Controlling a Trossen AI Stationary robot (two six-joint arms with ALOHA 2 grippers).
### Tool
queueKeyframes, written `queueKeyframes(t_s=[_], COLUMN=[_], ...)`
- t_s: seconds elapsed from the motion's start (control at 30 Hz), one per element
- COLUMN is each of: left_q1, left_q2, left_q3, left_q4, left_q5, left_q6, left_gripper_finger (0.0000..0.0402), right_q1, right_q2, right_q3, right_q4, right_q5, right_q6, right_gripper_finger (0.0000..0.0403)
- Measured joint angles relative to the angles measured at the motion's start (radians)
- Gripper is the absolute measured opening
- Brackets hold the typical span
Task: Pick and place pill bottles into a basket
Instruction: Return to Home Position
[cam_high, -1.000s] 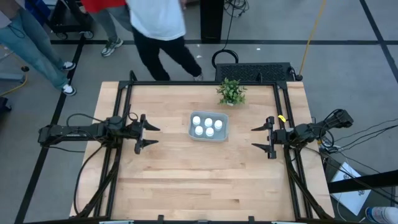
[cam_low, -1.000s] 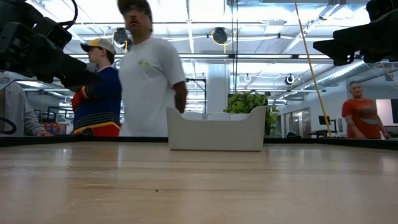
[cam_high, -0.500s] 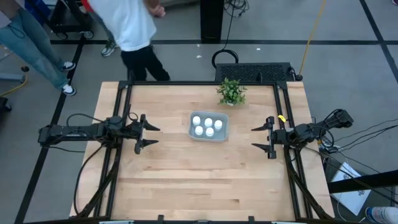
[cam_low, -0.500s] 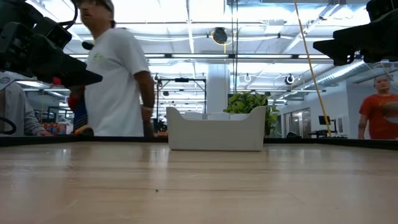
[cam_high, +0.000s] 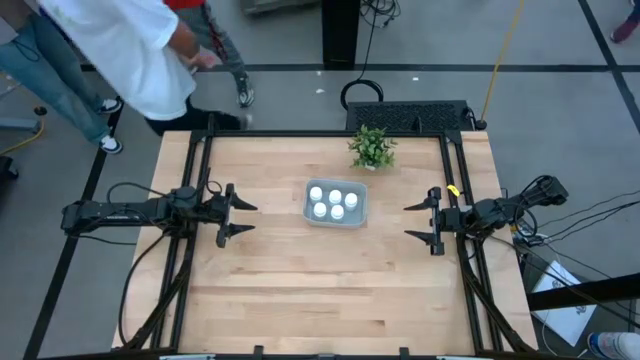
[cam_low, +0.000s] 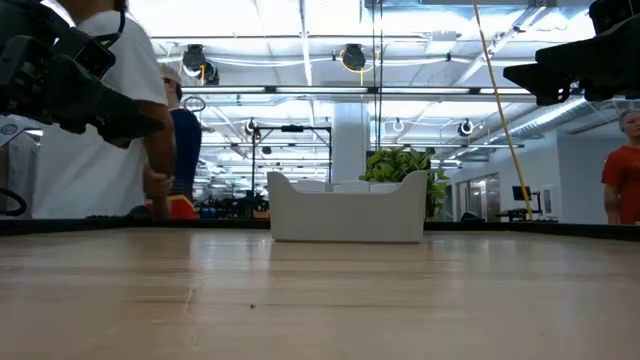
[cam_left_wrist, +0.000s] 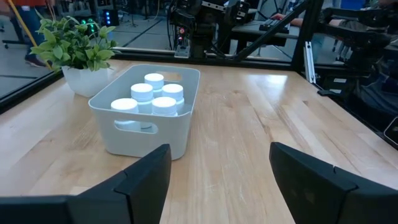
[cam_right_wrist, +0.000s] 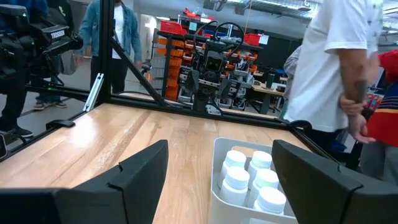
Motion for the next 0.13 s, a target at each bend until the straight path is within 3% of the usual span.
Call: queueKeyframes(t_s=[0.13], left_q1=[0.000], left_q2=[0.000], left_q3=[0.000], left_q4=[0.000], left_q5=[0.000], left_q6=[-0.001], left_gripper_finger=[0.0275], right_q1=[0.000], right_q2=[0.000], right_q3=[0.000], right_q4=[0.000], right_q5=[0.000], right_q6=[0.000], right_gripper_finger=[0.0283])
